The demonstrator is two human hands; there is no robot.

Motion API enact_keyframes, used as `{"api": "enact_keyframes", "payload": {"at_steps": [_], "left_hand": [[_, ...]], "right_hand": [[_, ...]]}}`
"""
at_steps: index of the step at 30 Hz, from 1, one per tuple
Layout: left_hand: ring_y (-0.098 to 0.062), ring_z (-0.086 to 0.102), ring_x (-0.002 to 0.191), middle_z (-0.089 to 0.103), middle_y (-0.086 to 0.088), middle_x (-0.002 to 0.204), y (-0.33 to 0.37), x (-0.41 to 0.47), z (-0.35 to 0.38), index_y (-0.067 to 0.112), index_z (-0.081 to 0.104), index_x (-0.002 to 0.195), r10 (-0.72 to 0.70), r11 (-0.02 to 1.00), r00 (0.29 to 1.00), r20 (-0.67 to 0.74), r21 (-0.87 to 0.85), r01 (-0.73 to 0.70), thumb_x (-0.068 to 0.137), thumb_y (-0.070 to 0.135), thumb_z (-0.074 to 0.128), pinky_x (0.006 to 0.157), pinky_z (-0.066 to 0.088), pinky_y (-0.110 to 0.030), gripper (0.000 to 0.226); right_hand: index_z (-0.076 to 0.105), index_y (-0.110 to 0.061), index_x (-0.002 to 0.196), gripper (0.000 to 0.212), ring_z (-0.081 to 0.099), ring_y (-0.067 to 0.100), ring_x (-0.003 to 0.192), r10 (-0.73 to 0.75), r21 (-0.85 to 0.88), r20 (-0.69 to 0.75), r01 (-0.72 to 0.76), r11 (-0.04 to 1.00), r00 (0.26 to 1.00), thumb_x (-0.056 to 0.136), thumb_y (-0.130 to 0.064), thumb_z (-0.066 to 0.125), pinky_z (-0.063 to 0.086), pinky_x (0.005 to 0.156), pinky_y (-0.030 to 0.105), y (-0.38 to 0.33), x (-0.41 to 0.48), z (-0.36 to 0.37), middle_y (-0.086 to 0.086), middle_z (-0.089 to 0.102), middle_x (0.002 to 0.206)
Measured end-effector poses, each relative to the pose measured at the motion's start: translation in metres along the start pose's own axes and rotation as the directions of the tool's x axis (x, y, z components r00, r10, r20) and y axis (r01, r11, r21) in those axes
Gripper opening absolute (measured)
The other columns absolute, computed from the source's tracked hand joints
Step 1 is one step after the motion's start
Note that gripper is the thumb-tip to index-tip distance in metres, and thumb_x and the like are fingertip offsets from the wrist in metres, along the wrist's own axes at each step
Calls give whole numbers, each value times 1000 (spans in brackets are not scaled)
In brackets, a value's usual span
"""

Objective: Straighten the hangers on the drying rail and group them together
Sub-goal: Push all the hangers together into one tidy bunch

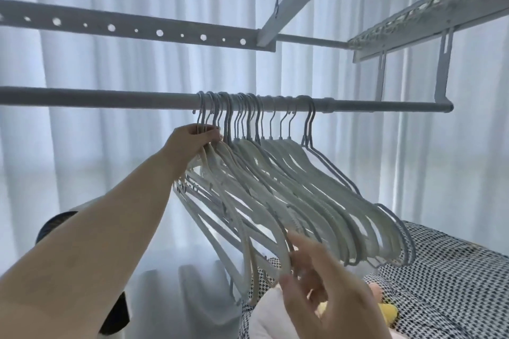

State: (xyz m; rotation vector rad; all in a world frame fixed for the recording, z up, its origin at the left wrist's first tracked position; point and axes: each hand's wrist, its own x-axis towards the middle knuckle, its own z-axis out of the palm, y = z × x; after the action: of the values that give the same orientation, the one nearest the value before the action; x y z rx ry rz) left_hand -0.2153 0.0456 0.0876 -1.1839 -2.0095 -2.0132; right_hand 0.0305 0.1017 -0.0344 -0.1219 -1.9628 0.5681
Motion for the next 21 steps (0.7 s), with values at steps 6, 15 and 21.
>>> {"api": "enact_keyframes", "payload": {"at_steps": [6, 15, 21], "left_hand": [[8, 57, 45, 68, 10, 56, -5, 3, -31, 14, 67, 76, 17, 999, 1000, 16, 44, -17, 86, 18, 58, 45, 40, 0, 14], [-10, 64, 79, 73, 11, 63, -4, -4, -79, 22, 67, 74, 13, 1000, 999, 43, 22, -14, 87, 21, 56, 85, 42, -27, 17], [10, 64, 59, 70, 19, 55, -1, -11, -106, 25, 65, 75, 8, 997, 1000, 0, 80, -8, 88, 20, 55, 84, 41, -26, 17]], "right_hand": [[67, -33, 68, 25, 40, -1, 32, 8, 70, -36, -5, 998, 999, 61, -44, 46, 37, 44, 0, -17, 22, 1, -20, 51, 39], [59, -37, 87, 15, 53, -6, 77, -21, -32, 167, 27, 999, 986, 83, -23, 55, 40, 73, 8, -29, 113, 25, -25, 56, 81], [38, -19, 136, 51, 32, 19, 134, -119, -249, 335, 209, 946, 935, 87, -26, 54, 25, 109, 33, -45, 190, 67, 2, 40, 144]]}}
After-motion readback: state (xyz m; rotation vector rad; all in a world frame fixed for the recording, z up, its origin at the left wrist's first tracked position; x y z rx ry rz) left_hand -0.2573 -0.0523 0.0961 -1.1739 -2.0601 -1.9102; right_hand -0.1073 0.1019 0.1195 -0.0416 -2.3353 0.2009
